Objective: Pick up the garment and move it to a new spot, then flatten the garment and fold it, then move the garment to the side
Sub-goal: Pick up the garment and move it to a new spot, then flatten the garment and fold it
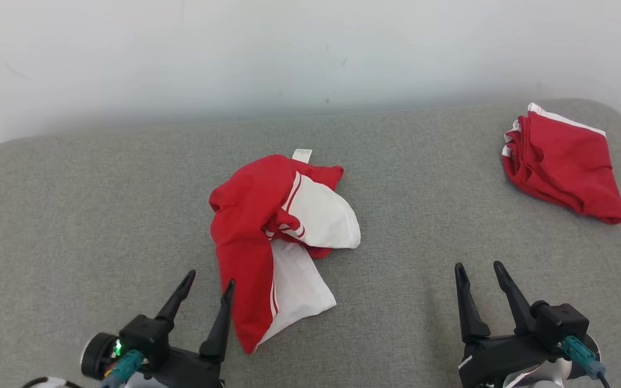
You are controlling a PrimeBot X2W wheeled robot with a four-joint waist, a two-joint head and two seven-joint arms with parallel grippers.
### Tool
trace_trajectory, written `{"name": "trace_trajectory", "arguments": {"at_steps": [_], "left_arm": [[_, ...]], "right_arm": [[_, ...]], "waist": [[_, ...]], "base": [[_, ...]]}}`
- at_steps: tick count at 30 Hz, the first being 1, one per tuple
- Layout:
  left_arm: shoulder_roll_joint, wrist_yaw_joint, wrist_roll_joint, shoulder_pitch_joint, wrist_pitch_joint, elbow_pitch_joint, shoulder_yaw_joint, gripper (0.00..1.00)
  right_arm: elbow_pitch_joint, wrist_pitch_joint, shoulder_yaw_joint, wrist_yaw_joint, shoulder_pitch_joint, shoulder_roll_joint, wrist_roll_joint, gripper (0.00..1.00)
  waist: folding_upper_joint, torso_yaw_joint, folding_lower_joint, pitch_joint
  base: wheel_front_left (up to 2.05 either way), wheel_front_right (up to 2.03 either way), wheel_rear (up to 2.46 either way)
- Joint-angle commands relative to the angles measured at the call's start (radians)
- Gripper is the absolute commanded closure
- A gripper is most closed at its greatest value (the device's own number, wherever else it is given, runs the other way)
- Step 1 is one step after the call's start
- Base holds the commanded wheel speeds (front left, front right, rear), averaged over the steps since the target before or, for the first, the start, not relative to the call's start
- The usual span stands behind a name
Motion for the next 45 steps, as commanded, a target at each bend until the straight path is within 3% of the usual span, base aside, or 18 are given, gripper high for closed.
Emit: {"name": "trace_trajectory", "arguments": {"at_steps": [1,13,26,27,28,29,36,45], "left_arm": [[-0.002,0.0,0.017,0.015,-0.007,0.011,-0.01,0.0],[-0.041,-0.016,0.097,-0.026,-0.008,0.09,-0.084,0.0],[-0.057,-0.031,0.129,-0.117,-0.006,0.272,-0.056,0.0],[-0.056,-0.032,0.123,-0.117,-0.006,0.29,-0.047,0.16],[-0.06,-0.031,0.118,-0.121,-0.006,0.298,-0.037,0.75],[-0.062,-0.033,0.117,-0.122,-0.006,0.306,-0.03,1.0],[-0.077,-0.05,0.106,-0.085,-0.006,0.262,0.029,1.0],[-0.086,-0.035,0.086,0.034,-0.006,0.107,0.123,1.0]], "right_arm": [[-0.003,-0.002,0.003,0.0,0.003,-0.005,-0.005,0.0],[-0.007,-0.002,0.003,0.0,-0.016,-0.009,0.003,0.0],[-0.009,-0.002,0.0,0.0,-0.031,0.0,0.003,0.0],[-0.009,-0.002,-0.001,0.0,-0.032,-0.001,0.004,0.0],[-0.009,-0.002,-0.002,0.0,-0.033,-0.001,0.005,0.0],[-0.01,-0.002,-0.003,0.0,-0.032,-0.001,0.005,0.0],[-0.009,-0.002,-0.014,0.0,-0.011,0.001,0.0,0.0],[-0.004,-0.002,-0.014,0.0,0.007,-0.01,0.005,0.0]], "waist": [[0.0,-0.002,0.0001,0.006],[0.0,-0.043,0.0001,0.05],[0.0,-0.098,0.0001,0.079],[0.0,-0.1,0.0001,0.079],[0.0,-0.101,0.0001,0.079],[0.0,-0.101,0.0001,0.079],[0.0,-0.07,0.0001,0.063],[0.0,0.024,0.0001,0.032]], "base": [[0.0,0.0,0.0],[0.0,0.0,0.0],[0.0,0.0,0.0],[0.0,0.0,0.0],[0.0,0.0,0.0],[0.0,0.0,0.0],[0.0,0.0,0.0],[0.0,0.0,0.0]]}}
